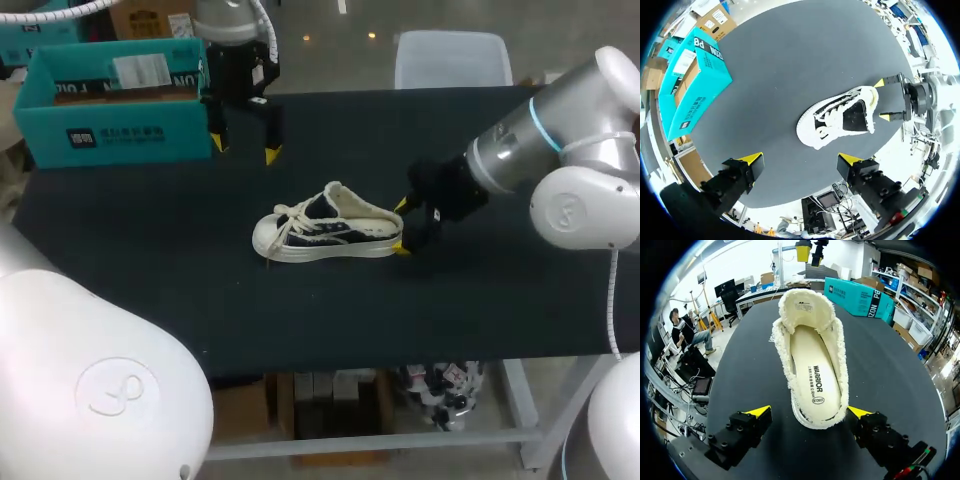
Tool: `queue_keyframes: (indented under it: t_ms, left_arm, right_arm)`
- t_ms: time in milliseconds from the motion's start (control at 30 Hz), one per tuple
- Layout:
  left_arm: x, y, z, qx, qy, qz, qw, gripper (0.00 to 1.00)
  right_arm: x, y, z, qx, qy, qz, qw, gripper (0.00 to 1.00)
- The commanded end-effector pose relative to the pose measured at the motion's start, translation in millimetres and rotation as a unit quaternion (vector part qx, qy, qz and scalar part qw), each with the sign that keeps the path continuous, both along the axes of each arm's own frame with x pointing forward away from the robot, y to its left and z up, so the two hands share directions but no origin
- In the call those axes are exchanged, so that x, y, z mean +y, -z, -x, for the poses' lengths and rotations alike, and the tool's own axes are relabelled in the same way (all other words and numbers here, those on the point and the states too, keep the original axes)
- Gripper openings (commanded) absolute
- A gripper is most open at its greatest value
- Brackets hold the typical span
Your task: Open the shoe tongue, take the insole out of the shoe, put the insole back into the shoe, and pack the shoe into the shoebox
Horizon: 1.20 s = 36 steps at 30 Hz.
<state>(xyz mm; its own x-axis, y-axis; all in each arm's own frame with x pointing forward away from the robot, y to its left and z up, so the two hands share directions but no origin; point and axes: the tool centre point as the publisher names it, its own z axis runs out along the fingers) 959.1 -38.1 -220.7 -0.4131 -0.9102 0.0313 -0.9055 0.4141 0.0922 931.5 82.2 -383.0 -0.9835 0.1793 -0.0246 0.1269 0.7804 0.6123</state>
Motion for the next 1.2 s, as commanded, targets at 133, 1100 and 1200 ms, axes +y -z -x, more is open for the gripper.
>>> queue_keyframes:
  t_ms: [133, 1100, 1200]
  left_arm:
    - [-7.4, 0.6, 10.1, -0.027, 0.0, -0.031, 0.999, 1.0]
    - [-48.2, 25.6, 19.4, -0.019, 0.018, -0.03, 0.999, 1.0]
    - [-50.4, 27.8, 20.3, -0.023, 0.018, -0.031, 0.999, 1.0]
  right_arm:
    - [10.7, 6.7, -4.6, -0.004, 0.0, -0.005, 1.0, 1.0]
    - [9.8, 29.4, -23.7, 0.02, -0.001, -0.037, 0.999, 1.0]
    - [12.8, 32.0, -23.6, 0.024, -0.005, -0.04, 0.999, 1.0]
